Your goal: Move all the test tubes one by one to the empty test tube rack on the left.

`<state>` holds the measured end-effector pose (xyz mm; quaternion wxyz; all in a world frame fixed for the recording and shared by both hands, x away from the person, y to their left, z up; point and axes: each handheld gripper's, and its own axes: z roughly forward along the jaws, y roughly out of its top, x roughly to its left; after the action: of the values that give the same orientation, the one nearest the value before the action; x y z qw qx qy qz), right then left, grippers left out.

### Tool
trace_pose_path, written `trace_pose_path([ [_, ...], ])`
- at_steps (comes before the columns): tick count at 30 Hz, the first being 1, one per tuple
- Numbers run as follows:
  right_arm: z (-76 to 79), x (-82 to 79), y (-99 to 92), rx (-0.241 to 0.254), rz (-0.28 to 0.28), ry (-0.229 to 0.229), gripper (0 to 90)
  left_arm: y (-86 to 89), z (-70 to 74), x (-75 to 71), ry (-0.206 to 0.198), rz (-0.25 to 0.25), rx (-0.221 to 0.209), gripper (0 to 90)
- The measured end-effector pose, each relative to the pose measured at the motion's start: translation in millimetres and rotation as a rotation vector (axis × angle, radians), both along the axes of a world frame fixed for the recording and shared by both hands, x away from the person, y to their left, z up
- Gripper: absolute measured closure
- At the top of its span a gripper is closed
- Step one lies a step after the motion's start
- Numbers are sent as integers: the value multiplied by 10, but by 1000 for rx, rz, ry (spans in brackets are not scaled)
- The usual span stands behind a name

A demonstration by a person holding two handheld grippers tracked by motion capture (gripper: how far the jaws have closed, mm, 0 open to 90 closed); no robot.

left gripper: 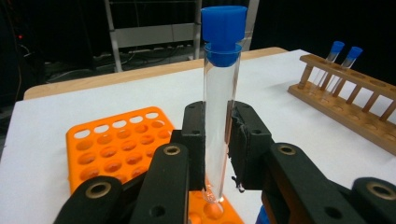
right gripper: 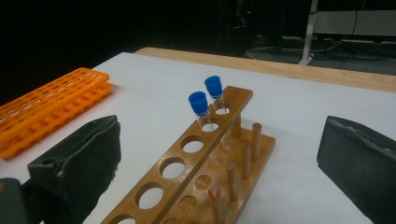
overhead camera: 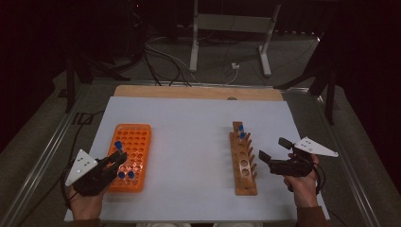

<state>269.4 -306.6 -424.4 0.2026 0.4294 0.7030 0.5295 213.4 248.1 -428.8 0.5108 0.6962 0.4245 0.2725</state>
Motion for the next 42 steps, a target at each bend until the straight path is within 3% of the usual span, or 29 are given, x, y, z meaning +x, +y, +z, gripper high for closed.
trace_pose_path([
  [19, -17, 0, 8, -1, 1, 3, 0, 208, -189, -93, 37, 46, -1, 781],
  [34, -29, -8, 19, -1, 5, 6, 0, 269, -345, -196, 80, 29, 5, 781],
  [42, -32, -7, 16, -1, 5, 6, 0, 262, -409, -234, 112, 4, 30, 780],
])
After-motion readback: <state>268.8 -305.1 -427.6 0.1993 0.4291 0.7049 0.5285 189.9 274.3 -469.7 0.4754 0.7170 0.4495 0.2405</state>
